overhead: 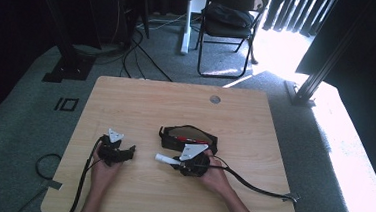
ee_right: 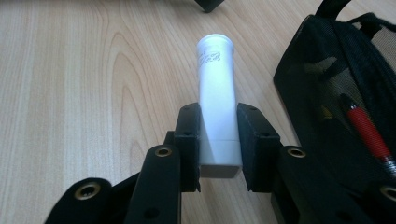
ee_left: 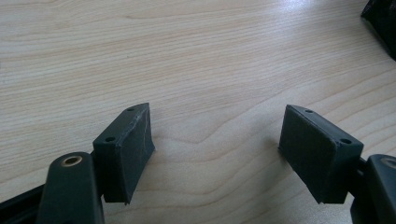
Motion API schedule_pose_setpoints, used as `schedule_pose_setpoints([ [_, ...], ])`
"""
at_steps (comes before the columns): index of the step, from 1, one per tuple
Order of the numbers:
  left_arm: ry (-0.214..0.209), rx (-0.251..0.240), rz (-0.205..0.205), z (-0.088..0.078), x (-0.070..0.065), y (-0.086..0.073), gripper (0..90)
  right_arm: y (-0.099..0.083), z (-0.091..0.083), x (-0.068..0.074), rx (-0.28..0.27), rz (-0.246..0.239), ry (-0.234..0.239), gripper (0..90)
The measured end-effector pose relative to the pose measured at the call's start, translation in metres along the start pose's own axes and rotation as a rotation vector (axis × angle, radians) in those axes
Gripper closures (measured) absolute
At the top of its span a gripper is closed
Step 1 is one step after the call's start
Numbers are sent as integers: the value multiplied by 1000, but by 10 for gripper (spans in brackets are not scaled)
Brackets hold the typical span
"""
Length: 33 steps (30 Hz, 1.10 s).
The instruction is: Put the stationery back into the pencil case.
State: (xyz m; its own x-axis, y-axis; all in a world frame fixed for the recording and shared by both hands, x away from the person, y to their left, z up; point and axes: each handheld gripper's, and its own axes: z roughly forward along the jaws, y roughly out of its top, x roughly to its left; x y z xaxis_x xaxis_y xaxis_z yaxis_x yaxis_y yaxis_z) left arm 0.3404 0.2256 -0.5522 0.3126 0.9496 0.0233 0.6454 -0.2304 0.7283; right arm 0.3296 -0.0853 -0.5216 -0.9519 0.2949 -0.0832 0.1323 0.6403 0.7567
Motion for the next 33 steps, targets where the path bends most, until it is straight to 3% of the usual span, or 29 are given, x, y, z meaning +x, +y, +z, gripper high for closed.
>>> schedule_pose_setpoints([
  [33,0,0,0,0,0,0,259,10,-23,1,-30,-34,-22,709],
])
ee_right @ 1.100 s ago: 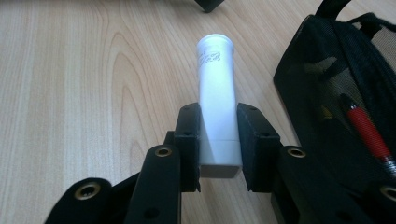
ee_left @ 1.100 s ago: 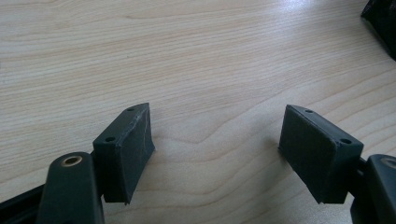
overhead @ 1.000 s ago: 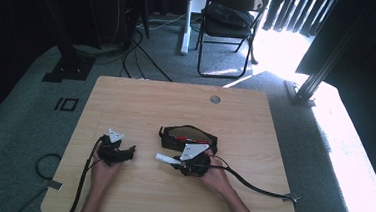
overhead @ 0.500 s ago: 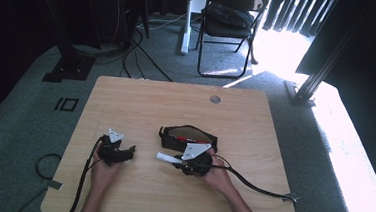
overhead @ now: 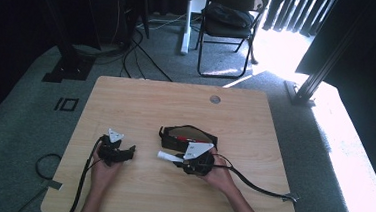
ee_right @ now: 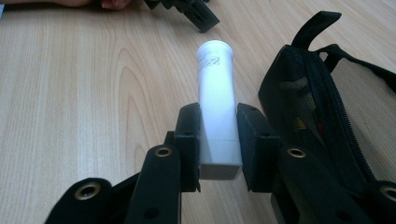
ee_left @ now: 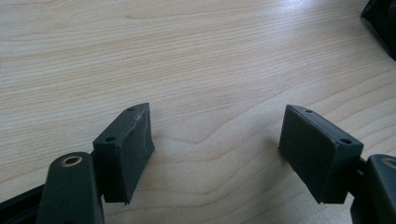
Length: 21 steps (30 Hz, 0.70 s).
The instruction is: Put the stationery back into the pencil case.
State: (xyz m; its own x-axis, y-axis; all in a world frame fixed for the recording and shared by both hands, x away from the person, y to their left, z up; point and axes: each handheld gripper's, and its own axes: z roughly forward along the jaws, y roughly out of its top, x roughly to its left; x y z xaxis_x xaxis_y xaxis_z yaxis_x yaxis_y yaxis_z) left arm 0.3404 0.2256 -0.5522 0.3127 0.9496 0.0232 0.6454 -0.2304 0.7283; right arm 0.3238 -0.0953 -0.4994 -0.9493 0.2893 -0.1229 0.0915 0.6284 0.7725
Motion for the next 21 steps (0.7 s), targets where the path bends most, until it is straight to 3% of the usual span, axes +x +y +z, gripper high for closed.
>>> schedule_pose_setpoints([
  [21,0,0,0,0,0,0,259,5,-12,0,-17,-14,-15,709],
])
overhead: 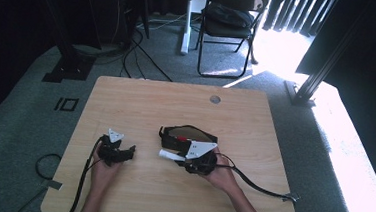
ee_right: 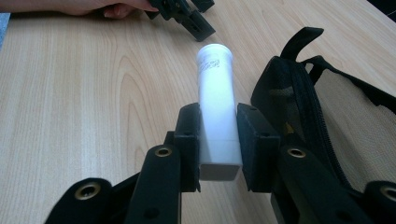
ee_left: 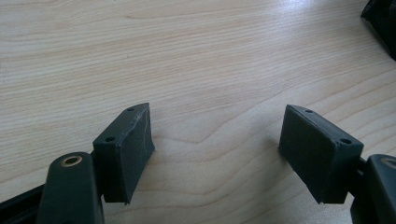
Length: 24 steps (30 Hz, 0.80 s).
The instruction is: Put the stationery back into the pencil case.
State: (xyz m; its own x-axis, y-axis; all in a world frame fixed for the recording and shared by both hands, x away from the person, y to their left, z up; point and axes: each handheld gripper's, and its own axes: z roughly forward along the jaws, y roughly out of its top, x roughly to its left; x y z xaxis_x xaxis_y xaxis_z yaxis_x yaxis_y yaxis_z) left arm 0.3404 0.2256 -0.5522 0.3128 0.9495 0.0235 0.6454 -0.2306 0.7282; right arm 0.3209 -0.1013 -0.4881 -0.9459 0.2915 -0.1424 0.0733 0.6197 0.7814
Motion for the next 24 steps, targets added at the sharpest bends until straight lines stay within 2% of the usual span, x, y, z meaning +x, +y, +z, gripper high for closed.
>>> schedule_pose_setpoints([
  [24,0,1,0,0,0,0,260,3,-10,-2,-14,-12,-19,708],
])
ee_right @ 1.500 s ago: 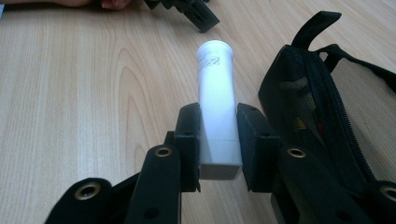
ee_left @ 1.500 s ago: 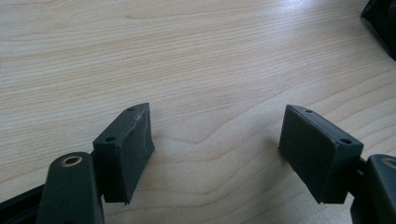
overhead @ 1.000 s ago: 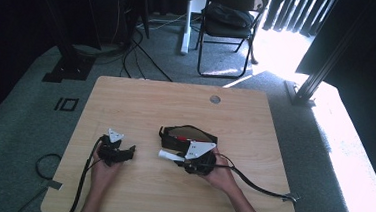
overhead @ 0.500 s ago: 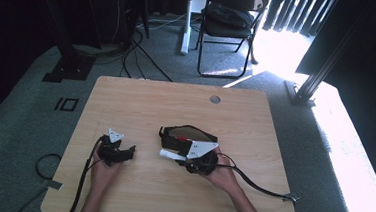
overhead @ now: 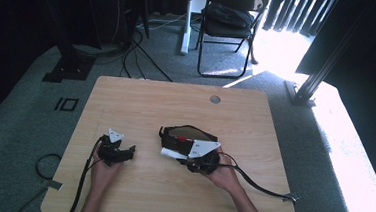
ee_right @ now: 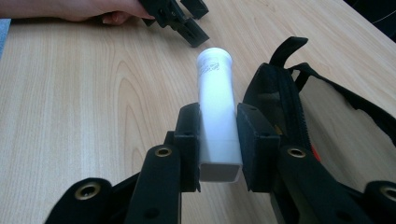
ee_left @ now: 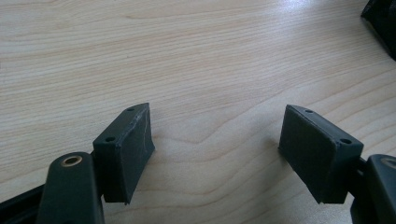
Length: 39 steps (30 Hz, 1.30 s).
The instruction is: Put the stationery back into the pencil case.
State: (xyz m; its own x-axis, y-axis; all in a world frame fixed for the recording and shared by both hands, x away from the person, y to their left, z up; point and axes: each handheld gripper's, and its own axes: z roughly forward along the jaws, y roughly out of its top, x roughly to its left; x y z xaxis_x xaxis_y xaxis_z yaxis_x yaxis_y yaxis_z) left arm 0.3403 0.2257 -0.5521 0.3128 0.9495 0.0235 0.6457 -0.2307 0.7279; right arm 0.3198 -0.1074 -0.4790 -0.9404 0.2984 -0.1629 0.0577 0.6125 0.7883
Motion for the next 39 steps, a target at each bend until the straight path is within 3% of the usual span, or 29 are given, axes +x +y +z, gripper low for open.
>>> schedule_pose_setpoints([
  [39,0,0,0,0,0,0,259,7,-22,-24,-18,6,-59,709],
])
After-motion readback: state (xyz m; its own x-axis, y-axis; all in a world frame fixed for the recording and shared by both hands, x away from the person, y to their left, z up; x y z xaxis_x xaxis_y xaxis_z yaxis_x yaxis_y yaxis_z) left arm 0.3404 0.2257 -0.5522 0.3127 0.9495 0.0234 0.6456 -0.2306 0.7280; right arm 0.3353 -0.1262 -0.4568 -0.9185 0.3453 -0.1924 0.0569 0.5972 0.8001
